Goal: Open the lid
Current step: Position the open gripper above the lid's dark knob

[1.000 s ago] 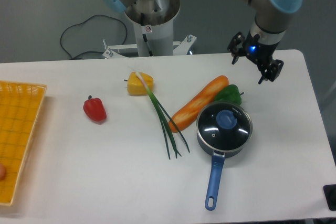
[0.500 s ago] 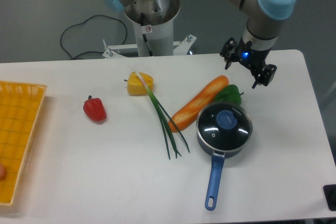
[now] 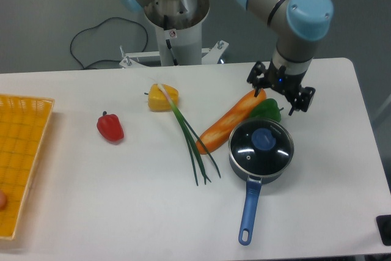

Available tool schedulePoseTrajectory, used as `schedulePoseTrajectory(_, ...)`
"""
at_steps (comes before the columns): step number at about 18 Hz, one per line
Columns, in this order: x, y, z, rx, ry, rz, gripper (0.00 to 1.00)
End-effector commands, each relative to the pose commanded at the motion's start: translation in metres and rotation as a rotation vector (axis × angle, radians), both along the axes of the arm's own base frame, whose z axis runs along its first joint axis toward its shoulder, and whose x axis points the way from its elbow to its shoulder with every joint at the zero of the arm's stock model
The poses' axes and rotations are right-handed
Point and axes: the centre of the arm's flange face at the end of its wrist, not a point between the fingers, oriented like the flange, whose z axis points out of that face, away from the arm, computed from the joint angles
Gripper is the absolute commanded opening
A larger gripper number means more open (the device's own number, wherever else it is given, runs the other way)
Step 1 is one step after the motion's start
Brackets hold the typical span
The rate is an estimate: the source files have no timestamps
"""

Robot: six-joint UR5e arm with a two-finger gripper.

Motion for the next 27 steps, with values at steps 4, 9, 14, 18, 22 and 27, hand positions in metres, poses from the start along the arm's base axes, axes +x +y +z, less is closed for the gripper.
schedulePoseTrajectory(4, -0.003, 0.004, -0.006, -0.001, -0.009, 0.053, 1.00)
schedulePoseTrajectory(9, -0.004, 0.005, -0.009, -0.003, -0.016, 0.140, 1.00)
schedulePoseTrajectory(14, -0.004, 0.016, -0.010, -0.016, 0.009, 0.032, 1.00)
schedulePoseTrajectory(18, -0.008, 0.017, -0.005, -0.038, 0.043, -0.170, 1.00)
schedulePoseTrajectory(22, -0.006, 0.013, -0.008, -0.084, 0.051, -0.283, 1.00)
schedulePoseTrajectory(27, 0.012, 0.018, -0.018, -0.124, 0.051, -0.301, 1.00)
